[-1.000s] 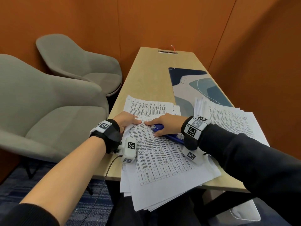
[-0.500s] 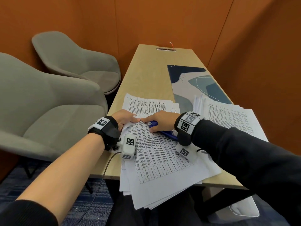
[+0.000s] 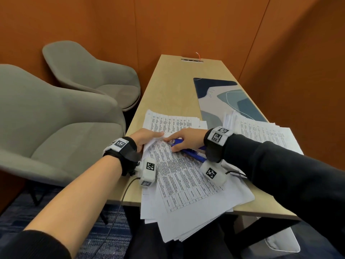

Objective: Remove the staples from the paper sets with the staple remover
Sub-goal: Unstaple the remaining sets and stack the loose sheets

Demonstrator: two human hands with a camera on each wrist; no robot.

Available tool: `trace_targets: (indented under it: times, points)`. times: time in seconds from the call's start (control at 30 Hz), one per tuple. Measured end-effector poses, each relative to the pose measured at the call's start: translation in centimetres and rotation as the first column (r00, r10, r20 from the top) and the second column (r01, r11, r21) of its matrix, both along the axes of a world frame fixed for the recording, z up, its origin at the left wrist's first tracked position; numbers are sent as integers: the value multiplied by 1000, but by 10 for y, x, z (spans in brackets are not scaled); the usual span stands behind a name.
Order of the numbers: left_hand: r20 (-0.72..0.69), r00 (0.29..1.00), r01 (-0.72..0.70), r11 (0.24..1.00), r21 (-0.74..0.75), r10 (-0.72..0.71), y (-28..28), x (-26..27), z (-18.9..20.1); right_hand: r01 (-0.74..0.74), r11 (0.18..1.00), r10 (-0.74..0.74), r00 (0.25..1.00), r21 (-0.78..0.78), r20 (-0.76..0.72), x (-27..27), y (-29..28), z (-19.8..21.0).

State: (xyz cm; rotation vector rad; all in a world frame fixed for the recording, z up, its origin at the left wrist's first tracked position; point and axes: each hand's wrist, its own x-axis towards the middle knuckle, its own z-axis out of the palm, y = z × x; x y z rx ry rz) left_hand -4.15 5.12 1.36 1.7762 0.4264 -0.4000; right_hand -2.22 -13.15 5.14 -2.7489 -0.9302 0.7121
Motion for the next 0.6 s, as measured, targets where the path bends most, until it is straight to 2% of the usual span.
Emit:
trace_targets:
  times: [0.13, 0.23, 0.3, 0.4, 0.47, 0.53, 0.6]
  points:
    - [-8, 1000, -8, 995, 96, 9, -8, 4, 1, -118, 968, 172, 954, -221, 244, -15, 10, 1]
    - [-59, 998, -21, 988, 154, 30, -14, 6, 5, -156, 862, 395, 802, -482, 448, -32, 17, 5]
    - [-76, 997, -6, 972, 235, 24, -13, 9, 5, -145, 809, 465, 749, -569, 471, -40, 23, 5]
    - [-52, 999, 31, 943, 331, -14, -12, 14, 3, -91, 741, 499, 738, -665, 455, -46, 27, -2]
    - [-24, 999, 49, 927, 373, -43, -8, 19, -1, -102, 762, 490, 737, -639, 466, -46, 27, -3]
    - [-68, 994, 101, 940, 327, -83, 0, 19, -2, -79, 881, 319, 828, -466, 462, -39, 21, -1]
    - [-87, 993, 89, 992, 85, -82, 10, 12, 2, -14, 976, 84, 944, -216, 320, -25, 8, -2]
